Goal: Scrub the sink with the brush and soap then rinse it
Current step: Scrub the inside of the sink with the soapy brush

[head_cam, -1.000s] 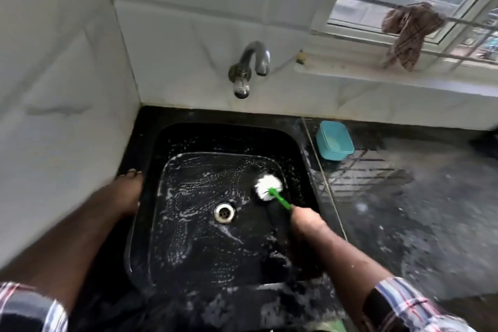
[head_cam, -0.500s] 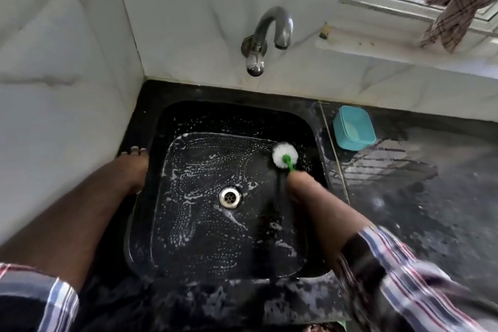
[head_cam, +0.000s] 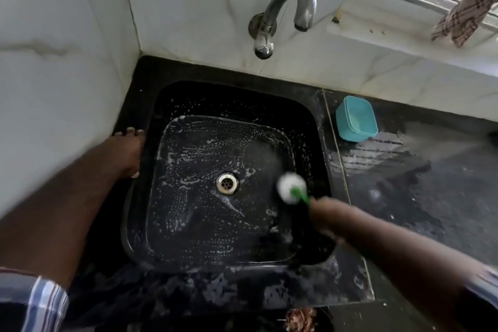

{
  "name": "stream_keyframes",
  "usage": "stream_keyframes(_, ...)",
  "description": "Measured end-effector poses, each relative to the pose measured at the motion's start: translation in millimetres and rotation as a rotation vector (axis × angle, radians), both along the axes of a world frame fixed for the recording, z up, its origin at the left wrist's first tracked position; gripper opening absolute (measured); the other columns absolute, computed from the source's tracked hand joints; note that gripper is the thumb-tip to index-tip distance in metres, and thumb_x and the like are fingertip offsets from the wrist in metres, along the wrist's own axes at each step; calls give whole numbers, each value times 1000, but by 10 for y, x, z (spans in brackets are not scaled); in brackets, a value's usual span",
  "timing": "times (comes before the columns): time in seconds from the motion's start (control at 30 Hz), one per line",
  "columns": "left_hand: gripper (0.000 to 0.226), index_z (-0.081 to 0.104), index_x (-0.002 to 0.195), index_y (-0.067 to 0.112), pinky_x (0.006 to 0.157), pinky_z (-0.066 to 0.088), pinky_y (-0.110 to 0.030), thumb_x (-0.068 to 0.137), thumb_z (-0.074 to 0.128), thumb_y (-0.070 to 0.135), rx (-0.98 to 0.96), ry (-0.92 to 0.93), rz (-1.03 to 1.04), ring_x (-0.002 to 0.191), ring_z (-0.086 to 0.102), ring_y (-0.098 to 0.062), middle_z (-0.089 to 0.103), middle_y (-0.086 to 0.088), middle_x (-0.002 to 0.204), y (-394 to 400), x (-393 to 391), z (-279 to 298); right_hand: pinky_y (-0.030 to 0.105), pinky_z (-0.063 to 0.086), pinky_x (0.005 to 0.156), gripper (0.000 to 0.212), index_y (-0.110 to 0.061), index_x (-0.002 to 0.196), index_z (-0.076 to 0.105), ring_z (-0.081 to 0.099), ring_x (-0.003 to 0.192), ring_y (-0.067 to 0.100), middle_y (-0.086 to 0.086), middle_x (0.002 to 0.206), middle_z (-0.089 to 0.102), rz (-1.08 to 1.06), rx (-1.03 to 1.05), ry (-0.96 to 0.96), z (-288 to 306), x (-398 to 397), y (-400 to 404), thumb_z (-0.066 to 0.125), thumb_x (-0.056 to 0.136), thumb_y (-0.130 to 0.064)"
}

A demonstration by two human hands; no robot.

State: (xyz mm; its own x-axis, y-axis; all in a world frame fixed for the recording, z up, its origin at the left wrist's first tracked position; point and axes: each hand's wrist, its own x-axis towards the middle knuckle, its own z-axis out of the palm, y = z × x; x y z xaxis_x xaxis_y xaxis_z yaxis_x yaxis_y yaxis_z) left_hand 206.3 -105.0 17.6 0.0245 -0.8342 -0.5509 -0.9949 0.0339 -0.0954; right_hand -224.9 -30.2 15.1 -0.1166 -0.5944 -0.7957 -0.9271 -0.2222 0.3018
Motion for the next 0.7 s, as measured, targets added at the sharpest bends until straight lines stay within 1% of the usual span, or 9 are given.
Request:
stream_keyframes(0.1,109,5,156,6,114,31,-38,78,79,23,-7,2,0,145,25,-36,11,-19,162,20,-16,14,37,49,93,38,-5,132,55,60,118,30,13,130,60,-68,-243,-44,99,157,-600,49,94,-10)
stream_keyframes(0.17,109,6,156,6,114,31,-39,78,80,22,-6,8,6,145,25,-36,11,-19,161,19,-5,29,40,50,92,37,-4,131,55,60,118,30,13,129,61,4,-241,-24,229,245,-704,48,96,-9)
stream_keyframes(0.3,108,10,156,6,112,34,-40,76,81,20,-17,38,15,144,28,-36,15,-18,160,36,1,54,38,48,94,46,-1,145,37,59,119,31,16,130,59,279,-59,107,424,-27,45,41,100,-14)
stream_keyframes(0.37,108,11,156,6,111,35,-40,76,81,20,-24,39,6,142,31,-36,18,-19,159,42,-4,65,34,49,90,50,-11,152,27,58,120,29,14,134,58,293,138,150,599,-120,419,35,103,-20)
stream_keyframes(0.43,108,10,156,6,111,35,-40,76,81,20,-24,45,14,142,31,-36,18,-19,159,49,-3,75,34,48,83,49,-24,153,26,60,117,28,10,130,60,316,220,200,794,-144,519,29,104,-24)
stream_keyframes(0.47,108,10,156,6,112,34,-40,76,81,19,-24,49,20,142,30,-36,18,-19,159,48,-7,79,33,49,79,48,-28,151,30,63,110,26,6,122,63,341,181,210,908,-145,421,28,104,-24)
stream_keyframes(0.53,109,9,156,6,114,33,-41,76,81,18,-23,63,32,144,28,-37,16,-18,160,60,-13,91,29,50,67,44,-30,145,39,64,92,20,-2,98,63,325,-33,225,995,-195,77,30,103,-24)
stream_keyframes(0.6,108,8,156,6,115,31,-41,77,80,17,-27,82,45,145,25,-37,12,-18,162,76,-42,95,30,48,62,42,-24,144,38,65,91,22,1,101,64,242,-275,175,901,-203,-209,30,102,-24)
stream_keyframes(0.7,105,9,156,5,115,30,-41,79,79,14,-36,84,54,145,25,-37,13,-18,161,95,-58,102,31,51,71,38,-16,134,51,67,101,26,7,112,67,95,-252,47,543,-82,-284,42,98,-20)
